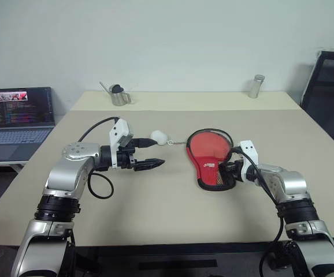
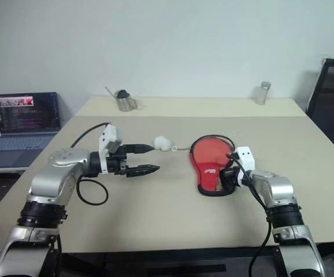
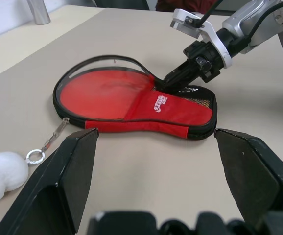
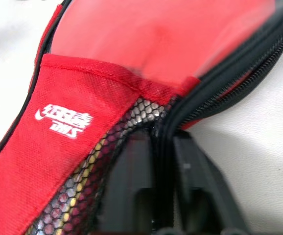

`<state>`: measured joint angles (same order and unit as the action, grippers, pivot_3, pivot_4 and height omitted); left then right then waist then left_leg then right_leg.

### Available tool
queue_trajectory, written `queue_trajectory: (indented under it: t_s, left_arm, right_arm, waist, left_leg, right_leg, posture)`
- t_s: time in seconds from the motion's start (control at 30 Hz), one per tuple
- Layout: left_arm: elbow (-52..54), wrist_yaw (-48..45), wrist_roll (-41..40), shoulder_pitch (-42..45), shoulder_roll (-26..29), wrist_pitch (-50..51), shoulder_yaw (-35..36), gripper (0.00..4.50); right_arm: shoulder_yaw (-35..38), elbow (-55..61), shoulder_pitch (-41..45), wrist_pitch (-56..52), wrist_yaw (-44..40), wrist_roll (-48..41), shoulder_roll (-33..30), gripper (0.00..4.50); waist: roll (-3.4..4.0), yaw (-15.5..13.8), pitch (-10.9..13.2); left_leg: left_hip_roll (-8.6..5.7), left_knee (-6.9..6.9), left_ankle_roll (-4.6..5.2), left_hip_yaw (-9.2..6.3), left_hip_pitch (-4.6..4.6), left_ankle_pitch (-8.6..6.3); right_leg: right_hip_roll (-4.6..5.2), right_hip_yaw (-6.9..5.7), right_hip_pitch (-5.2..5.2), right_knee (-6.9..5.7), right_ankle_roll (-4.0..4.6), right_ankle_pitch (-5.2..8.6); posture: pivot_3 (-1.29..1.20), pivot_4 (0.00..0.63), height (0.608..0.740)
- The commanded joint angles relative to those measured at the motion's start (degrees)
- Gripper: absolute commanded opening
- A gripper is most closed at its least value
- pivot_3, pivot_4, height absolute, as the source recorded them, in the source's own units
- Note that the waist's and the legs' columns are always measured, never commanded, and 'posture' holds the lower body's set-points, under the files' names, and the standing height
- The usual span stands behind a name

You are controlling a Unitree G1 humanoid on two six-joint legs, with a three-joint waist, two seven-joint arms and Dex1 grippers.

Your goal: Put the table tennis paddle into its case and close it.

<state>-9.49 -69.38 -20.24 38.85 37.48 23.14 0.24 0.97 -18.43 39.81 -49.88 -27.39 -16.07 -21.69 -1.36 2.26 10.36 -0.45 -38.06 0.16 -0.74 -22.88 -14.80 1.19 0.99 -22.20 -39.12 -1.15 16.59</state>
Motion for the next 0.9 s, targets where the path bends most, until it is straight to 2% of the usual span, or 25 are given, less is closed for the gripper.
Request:
queue_trajectory:
  t_s: [0.03,0.23,0.5,0.9]
  left_arm:
    - [2.69,-0.34,-1.02,-0.58,1.38,-0.48,1.03,4.15]
    - [5.12,-3.76,-3.62,-4.3,4.81,2.24,1.92,4.15]
    - [8.59,-7.86,-5.12,-10.3,10.28,3.26,1.48,4.15]
    - [16.92,-8.23,-9.23,-17.15,12.85,7.06,1.97,4.15]
  right_arm:
    - [-1.33,-2.16,-0.2,-0.71,-0.14,0.78,1.42,0.01]
    - [-0.16,0.59,-0.13,-3.79,-0.93,-1.42,3.15,0.01]
    - [-2.23,8.07,0.01,-7.89,-1.75,-3.2,7.41,0.01]
    - [-3.77,20.11,-5.81,-15.28,-1.24,-5.46,9.84,0.01]
  waist:
    - [-0.01,0.21,-0.01]
    - [-0.01,0.79,-0.01]
    - [0.01,1.21,0.0]
    - [0.02,1.03,0.01]
  left_leg:
    - [0.01,0.0,0.0,0.0,0.0,0.0]
    - [0.03,0.03,0.0,0.0,0.0,0.0]
    - [0.08,0.15,0.0,0.0,-0.04,0.0]
    - [0.08,0.18,0.0,-0.02,-0.07,-0.01]
  right_leg:
    - [-0.01,0.0,0.0,0.0,0.0,0.0]
    - [-0.01,0.01,-0.02,0.0,0.01,0.0]
    - [-0.04,0.01,-0.11,0.03,0.02,0.01]
    - [-0.03,0.01,-0.12,0.09,0.03,0.01]
  posture:
    - [0.0,0.15,0.74]
    - [0.0,0.15,0.74]
    - [0.0,0.15,0.74]
    - [0.0,0.15,0.74]
